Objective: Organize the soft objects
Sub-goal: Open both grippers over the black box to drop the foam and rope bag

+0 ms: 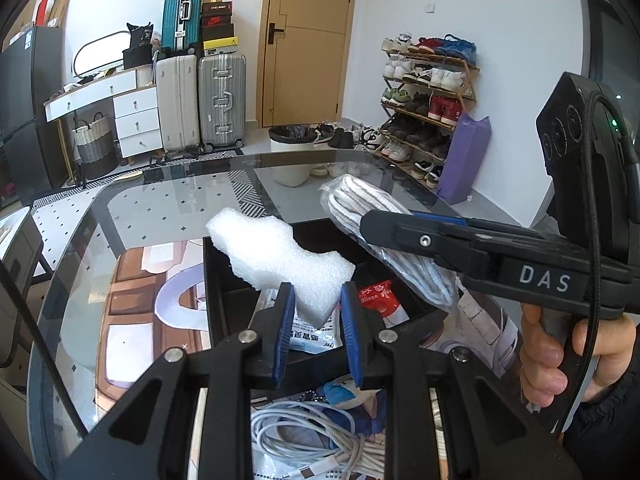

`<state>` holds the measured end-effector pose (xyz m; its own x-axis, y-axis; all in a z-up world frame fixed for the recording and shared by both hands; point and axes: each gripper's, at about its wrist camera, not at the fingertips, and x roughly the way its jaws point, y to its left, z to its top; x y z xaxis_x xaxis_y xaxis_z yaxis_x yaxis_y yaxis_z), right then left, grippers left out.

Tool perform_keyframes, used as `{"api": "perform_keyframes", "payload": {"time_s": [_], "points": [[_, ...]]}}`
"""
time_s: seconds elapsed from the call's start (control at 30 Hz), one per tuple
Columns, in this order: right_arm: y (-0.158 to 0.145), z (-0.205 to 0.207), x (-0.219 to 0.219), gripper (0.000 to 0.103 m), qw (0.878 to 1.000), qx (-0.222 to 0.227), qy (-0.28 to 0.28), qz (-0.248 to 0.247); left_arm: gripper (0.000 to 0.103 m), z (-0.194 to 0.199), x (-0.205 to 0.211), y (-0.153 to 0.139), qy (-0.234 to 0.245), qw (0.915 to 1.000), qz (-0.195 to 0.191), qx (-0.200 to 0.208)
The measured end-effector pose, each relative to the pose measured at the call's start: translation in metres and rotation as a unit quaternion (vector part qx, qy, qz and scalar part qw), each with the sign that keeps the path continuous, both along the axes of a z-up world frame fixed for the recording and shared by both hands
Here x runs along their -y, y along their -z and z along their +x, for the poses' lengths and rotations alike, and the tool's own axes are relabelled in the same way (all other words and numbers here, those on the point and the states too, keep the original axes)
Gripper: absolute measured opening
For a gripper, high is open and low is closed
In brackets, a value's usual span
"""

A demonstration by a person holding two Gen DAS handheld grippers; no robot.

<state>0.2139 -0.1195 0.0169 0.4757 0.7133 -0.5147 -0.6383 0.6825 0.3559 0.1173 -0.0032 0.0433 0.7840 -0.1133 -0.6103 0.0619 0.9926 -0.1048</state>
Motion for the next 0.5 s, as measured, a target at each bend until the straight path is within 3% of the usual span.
{"api": "perform_keyframes", "payload": {"time_s": [0.1, 0.2, 0.23, 0.37, 0.4, 0.43, 0.5], "points": [[0.000, 0.003, -0.001, 0.046, 1.000, 0.002, 0.009, -0.006, 0.027, 0.001, 0.000, -0.003, 0.000, 1.0000, 0.007, -0.003], [-0.001, 0.001, 0.006, 0.054, 1.000, 0.007, 0.010, -0.005, 0.051, -0.008, 0.001, -0.004, 0.003, 0.9998, 0.022, 0.003], [-0.002, -0.001, 0.009, 0.056, 1.000, 0.008, 0.010, -0.008, 0.052, -0.010, 0.002, -0.005, 0.002, 0.9996, 0.026, 0.006], [-0.002, -0.014, 0.025, 0.087, 1.000, 0.021, 0.007, -0.013, 0.057, -0.020, 0.003, -0.003, -0.014, 0.9991, 0.041, -0.001], [-0.001, -0.017, 0.030, 0.091, 1.000, 0.020, 0.004, -0.013, 0.063, -0.022, 0.003, -0.002, -0.016, 0.9990, 0.042, -0.003], [-0.001, -0.020, 0.032, 0.092, 1.000, 0.019, 0.000, -0.015, 0.081, -0.026, 0.002, -0.001, -0.021, 0.9988, 0.045, -0.004], [0.001, -0.031, 0.039, 0.098, 0.999, 0.025, -0.006, -0.026, 0.101, -0.033, 0.003, -0.002, -0.037, 0.9980, 0.050, 0.005]]}}
